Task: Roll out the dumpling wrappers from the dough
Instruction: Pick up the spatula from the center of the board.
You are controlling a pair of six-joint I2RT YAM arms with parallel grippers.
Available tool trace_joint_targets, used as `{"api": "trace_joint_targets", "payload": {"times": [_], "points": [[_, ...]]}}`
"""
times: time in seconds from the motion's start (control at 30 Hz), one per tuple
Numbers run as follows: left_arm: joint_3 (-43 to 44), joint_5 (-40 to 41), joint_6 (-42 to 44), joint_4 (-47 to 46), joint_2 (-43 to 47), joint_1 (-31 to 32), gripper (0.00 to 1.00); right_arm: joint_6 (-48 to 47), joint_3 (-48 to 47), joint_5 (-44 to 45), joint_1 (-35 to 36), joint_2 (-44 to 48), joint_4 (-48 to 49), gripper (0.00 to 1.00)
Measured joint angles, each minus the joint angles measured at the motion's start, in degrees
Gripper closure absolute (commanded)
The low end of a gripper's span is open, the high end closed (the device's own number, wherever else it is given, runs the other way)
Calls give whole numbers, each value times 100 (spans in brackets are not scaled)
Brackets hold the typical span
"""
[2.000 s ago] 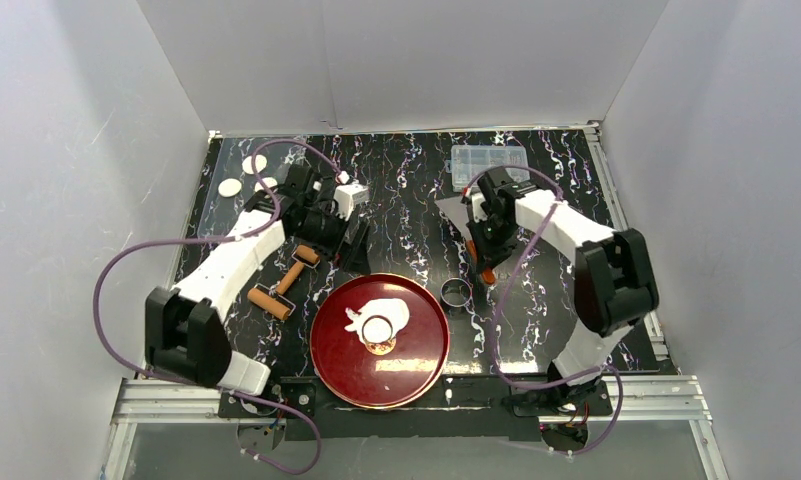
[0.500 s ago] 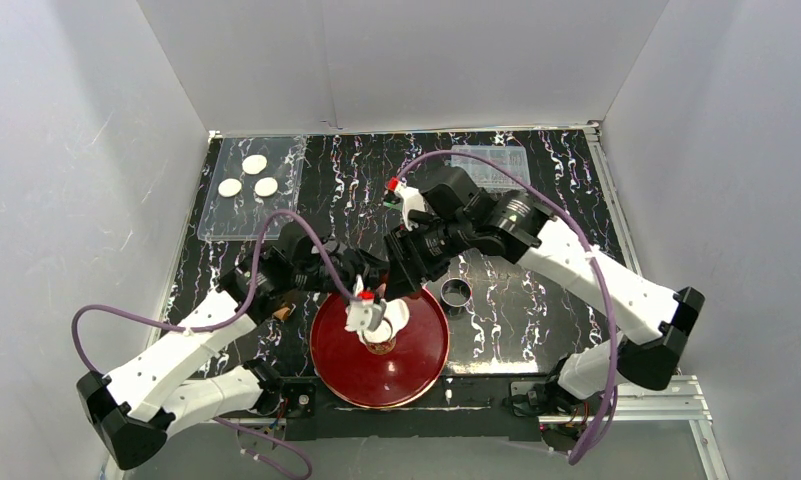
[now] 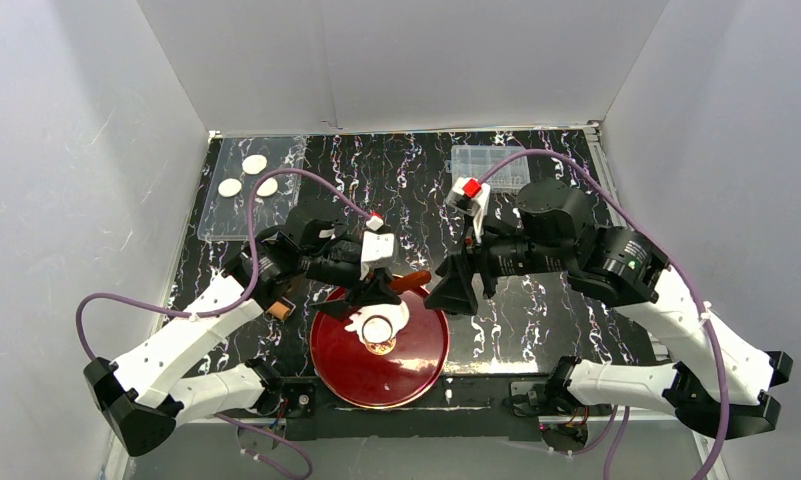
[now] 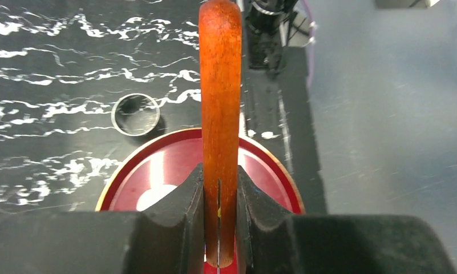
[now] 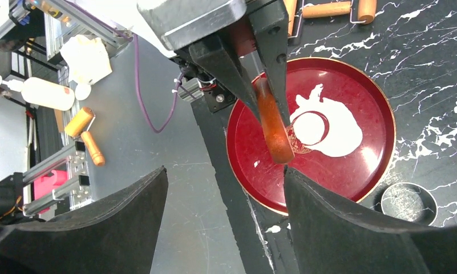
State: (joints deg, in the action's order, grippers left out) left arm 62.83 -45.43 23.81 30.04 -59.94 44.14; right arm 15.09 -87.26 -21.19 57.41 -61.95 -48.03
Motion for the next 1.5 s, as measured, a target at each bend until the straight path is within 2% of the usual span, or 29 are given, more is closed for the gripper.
{"api": "trace_joint_targets", "payload": {"times": [0.17,0.3,0.37,0.5,0.57,0.73,0.83,0.9,0.93,0.97,1.13,1.17,1.33,1.37,1.5], "points": [[-9,-343,-1054,-162,-42,-9,100,-92,55,-35,33,-219,24,18],[-11,-527,-1390,-345,-37,-13,100,-109,173,-20,63,-555,79,22],[-11,-599,-1475,-409,-37,-13,100,-127,179,-13,76,-688,94,30],[-22,-667,-1545,-448,-22,-13,100,-168,195,-98,79,-778,236,54],[-22,-695,-1556,-457,-22,-13,100,-149,205,-214,79,-782,358,60],[-22,-758,-1574,-481,-15,-13,100,-140,278,-393,81,-802,492,56],[-28,-776,-1600,-544,-15,-13,100,-144,280,-474,81,-866,516,61],[-39,-791,-1622,-614,-15,-13,100,-149,280,-496,81,-909,529,77],[-46,-798,-1628,-638,-15,-13,100,-164,280,-505,81,-931,542,93],[-55,-817,-1648,-625,-13,-15,100,-168,284,-516,79,-938,544,99],[-70,-1012,-1797,-470,-2,-31,98,-367,380,-608,138,-898,608,99],[-70,-999,-1766,-463,2,-31,89,-341,437,-592,131,-872,664,99],[-225,-1019,-1408,-428,81,-42,13,-57,1023,-278,140,-439,1049,99],[-282,-1005,-1357,-402,138,-44,3,13,1130,-153,114,-319,1038,99],[-396,-846,-1224,-269,317,-52,2,238,1182,199,79,-164,940,99]]}}
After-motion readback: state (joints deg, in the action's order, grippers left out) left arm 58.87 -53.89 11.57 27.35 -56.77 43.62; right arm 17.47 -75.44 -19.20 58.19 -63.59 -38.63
